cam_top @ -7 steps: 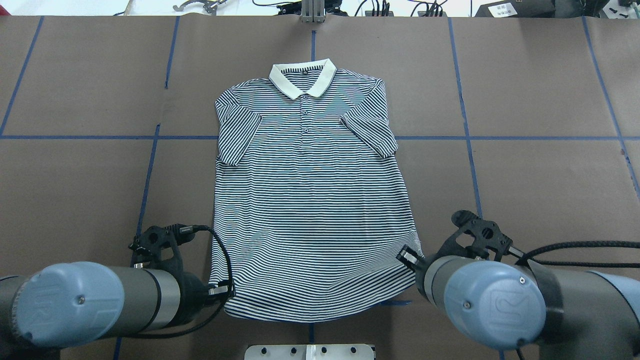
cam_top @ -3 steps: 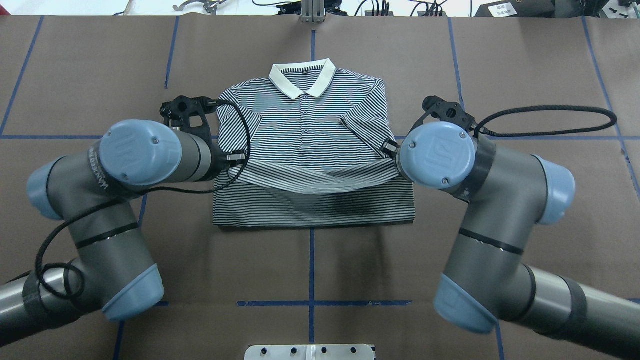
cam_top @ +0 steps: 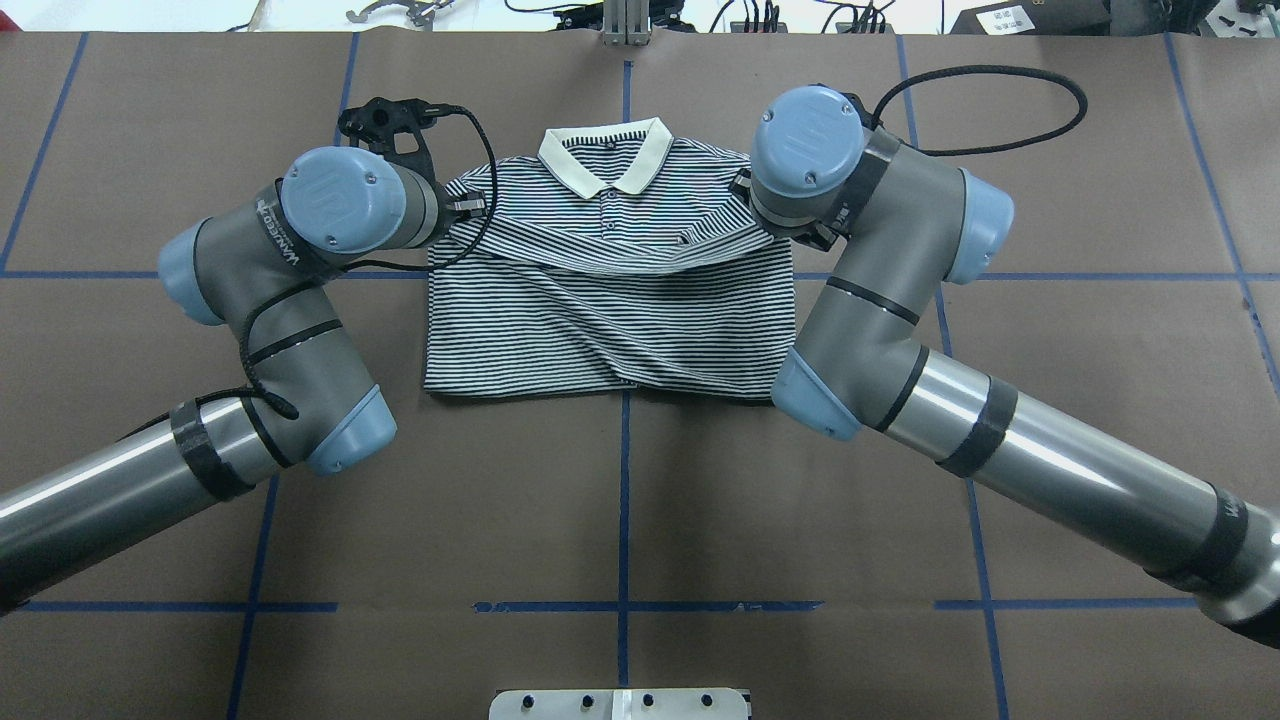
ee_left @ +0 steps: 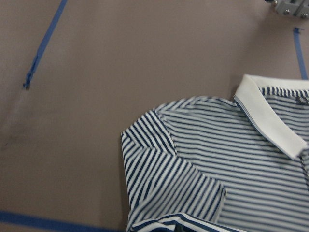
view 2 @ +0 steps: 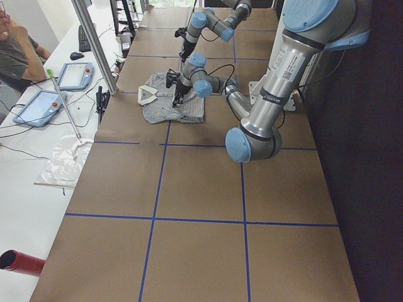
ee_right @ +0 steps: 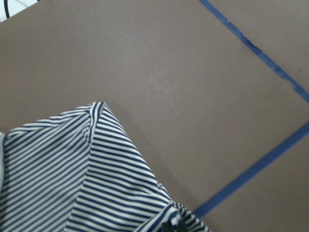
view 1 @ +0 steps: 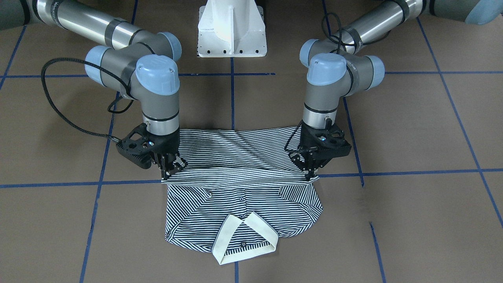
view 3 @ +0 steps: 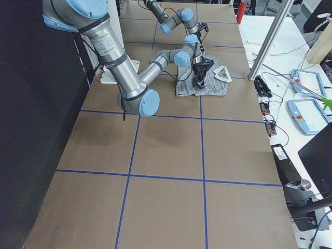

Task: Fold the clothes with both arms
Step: 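Lift the hem with both grippers and fold it toward the collar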

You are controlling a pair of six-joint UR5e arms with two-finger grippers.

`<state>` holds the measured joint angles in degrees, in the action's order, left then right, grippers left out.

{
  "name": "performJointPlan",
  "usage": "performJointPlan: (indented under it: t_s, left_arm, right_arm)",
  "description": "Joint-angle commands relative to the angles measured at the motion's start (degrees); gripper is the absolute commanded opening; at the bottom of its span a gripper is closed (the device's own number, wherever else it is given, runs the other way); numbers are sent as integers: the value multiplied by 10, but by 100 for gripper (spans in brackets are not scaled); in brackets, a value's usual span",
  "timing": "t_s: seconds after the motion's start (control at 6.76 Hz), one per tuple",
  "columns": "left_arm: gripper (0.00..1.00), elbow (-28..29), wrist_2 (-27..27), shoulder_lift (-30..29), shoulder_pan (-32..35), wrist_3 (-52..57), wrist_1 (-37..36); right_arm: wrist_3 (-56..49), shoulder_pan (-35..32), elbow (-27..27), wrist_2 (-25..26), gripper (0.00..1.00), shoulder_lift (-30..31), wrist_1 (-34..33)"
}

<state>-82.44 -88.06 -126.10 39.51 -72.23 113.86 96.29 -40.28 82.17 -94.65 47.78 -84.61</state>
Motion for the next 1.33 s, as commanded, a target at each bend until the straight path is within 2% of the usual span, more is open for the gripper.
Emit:
performJointPlan:
  t_s: [0.0,0.15,0.3,0.44,0.74,0.89,1.04,1.18]
  left_arm:
    - [0,82,21,-13,14,25,80]
    - [0,91,22,-19,13,25,81]
    - [0,97,22,-27,13,24,81]
    - [0,97,22,-27,13,25,81]
    - [7,108,19,-30,13,25,90]
    - [25,120,18,-30,13,25,111]
    - [49,128,17,-28,13,25,131]
    - [60,127,15,-25,16,25,167]
  right_arm:
    - [-20,-25,-97,-11,0,-39,51]
    - [-38,-44,-127,-39,0,-48,74]
    - [-44,-49,-141,-47,0,-58,81]
    - [-45,-48,-183,-46,0,-79,99]
    - [-45,-46,-216,-47,0,-83,130]
    - [-45,-46,-225,-46,14,-83,133]
    - [-45,-47,-224,-46,51,-88,133]
    - [-43,-49,-216,-46,65,-88,136]
